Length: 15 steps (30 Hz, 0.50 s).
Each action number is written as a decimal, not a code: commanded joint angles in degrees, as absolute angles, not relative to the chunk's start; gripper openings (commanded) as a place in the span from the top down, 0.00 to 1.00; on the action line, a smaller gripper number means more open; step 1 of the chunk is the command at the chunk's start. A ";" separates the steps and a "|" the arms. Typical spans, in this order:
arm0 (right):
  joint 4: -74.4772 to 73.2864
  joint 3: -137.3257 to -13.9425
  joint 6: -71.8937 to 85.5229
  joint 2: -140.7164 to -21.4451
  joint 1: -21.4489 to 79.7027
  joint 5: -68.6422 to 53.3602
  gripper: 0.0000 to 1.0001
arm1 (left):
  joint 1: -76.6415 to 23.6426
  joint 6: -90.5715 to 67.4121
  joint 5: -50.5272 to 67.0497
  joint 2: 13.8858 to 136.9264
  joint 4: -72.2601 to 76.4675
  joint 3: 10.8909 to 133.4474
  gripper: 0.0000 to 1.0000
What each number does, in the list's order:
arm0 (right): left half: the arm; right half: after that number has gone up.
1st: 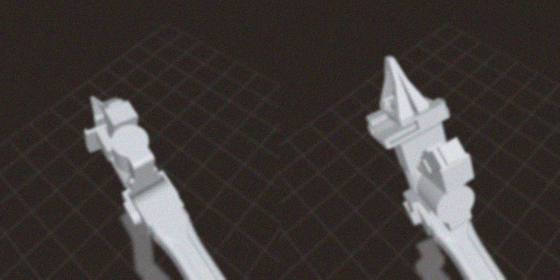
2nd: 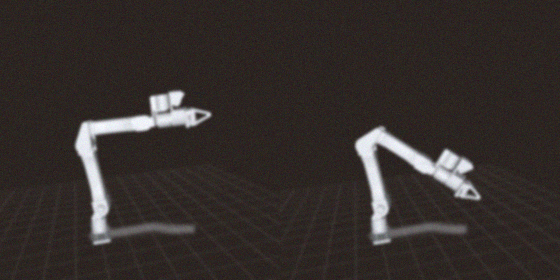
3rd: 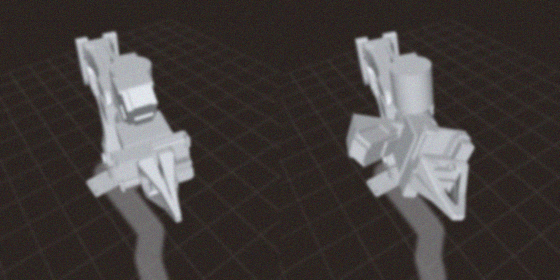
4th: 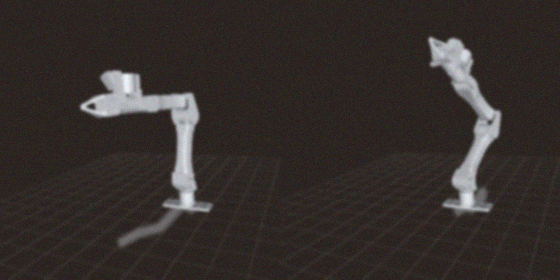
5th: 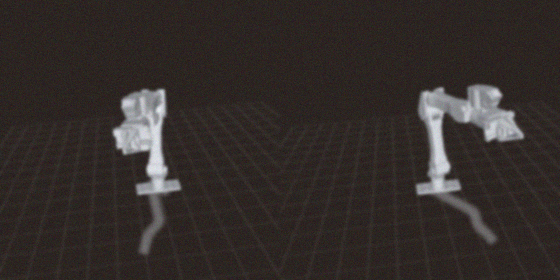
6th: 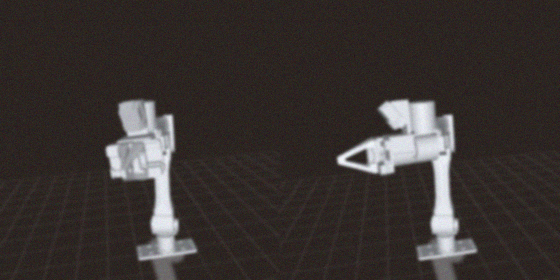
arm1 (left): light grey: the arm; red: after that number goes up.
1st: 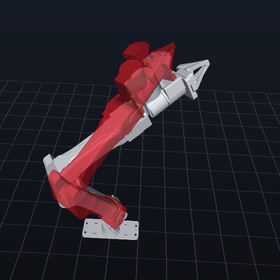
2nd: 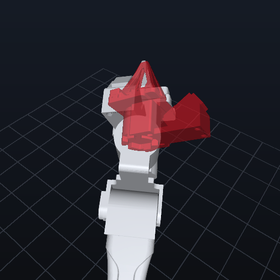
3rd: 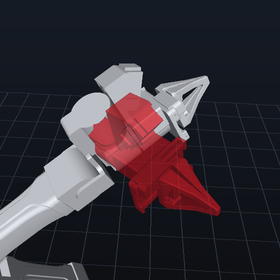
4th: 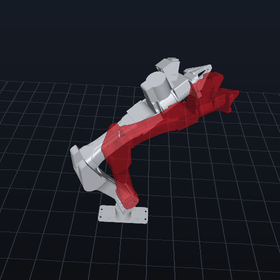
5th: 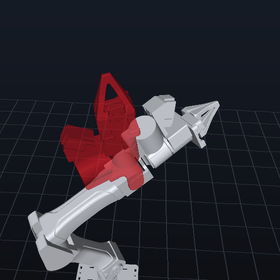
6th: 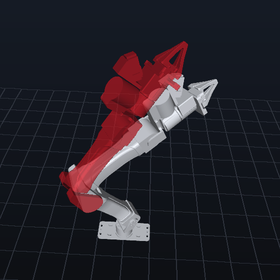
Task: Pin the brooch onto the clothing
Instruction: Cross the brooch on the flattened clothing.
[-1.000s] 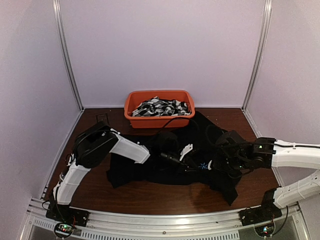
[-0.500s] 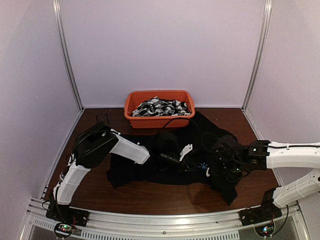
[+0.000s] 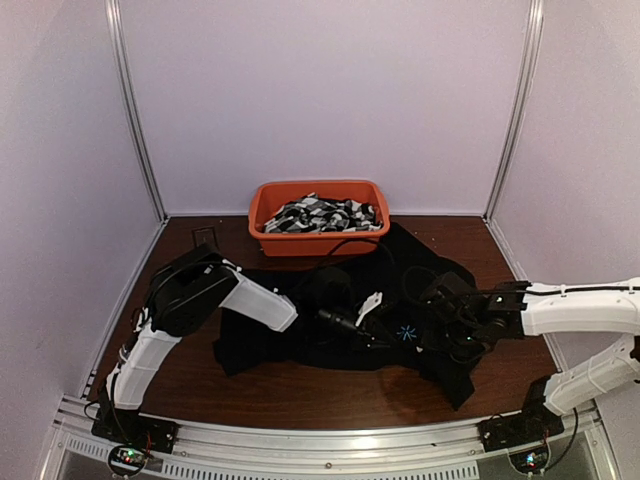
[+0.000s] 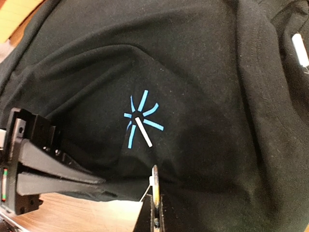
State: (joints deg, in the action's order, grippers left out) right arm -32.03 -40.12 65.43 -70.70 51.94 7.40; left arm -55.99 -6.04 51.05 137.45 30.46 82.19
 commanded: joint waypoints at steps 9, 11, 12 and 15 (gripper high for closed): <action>-28.63 -41.90 62.82 -76.29 51.56 7.12 1.00 | -56.46 -6.30 54.51 135.09 35.58 81.17 1.00; -28.30 -41.84 62.76 -76.20 51.53 7.04 1.00 | -56.58 -6.28 54.36 135.07 35.68 81.13 1.00; -28.25 -41.84 62.70 -76.20 51.57 6.90 1.00 | -56.60 -6.30 54.38 135.09 35.73 81.12 1.00; -27.53 -41.97 62.46 -76.69 51.57 6.40 1.00 | -56.60 -6.45 54.20 135.14 35.94 81.12 1.00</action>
State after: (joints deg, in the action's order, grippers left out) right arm -28.60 -40.80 63.18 -76.05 51.72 7.25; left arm -56.25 -6.09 53.10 137.45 33.01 81.84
